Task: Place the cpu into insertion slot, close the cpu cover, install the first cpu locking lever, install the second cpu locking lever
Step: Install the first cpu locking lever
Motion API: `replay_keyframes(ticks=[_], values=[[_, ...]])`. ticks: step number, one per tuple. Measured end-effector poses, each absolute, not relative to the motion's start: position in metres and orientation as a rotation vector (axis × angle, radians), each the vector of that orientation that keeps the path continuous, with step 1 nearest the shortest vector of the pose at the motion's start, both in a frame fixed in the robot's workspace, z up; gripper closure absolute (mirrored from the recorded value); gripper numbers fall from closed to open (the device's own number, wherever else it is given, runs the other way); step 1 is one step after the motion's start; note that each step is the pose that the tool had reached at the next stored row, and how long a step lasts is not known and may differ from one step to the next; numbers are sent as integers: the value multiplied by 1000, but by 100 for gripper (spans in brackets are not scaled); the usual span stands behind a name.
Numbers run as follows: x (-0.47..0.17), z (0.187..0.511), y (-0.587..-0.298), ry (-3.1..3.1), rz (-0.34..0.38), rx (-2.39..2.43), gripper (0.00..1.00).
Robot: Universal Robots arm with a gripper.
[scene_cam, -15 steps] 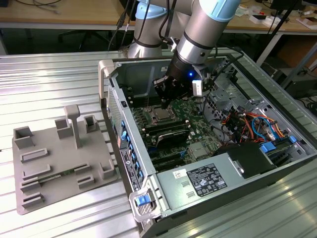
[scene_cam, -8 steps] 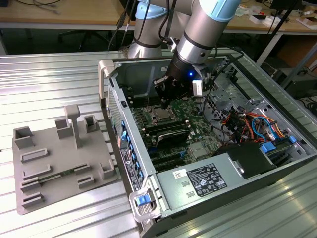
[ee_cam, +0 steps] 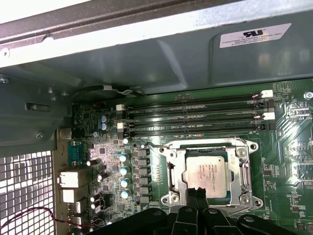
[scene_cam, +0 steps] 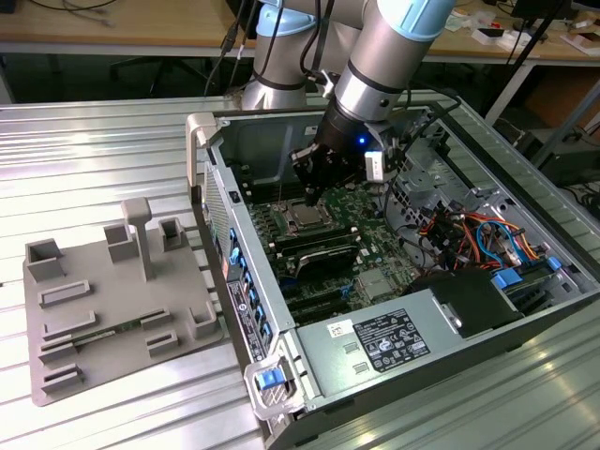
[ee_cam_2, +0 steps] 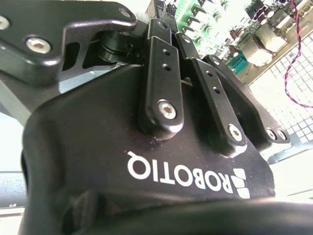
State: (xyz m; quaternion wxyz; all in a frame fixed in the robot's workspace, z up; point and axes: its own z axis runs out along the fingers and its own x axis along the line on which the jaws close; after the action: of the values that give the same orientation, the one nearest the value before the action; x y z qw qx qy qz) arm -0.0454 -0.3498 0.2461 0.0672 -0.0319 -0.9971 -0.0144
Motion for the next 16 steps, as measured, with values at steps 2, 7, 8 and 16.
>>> replay_keyframes(ticks=[2,7,8,16], values=[[-45,246,-350,-3005,-44,-90,89],[-45,246,-350,-3005,-46,-75,89],[-45,246,-350,-3005,-46,-73,89],[-45,246,-350,-3006,-47,-54,89]])
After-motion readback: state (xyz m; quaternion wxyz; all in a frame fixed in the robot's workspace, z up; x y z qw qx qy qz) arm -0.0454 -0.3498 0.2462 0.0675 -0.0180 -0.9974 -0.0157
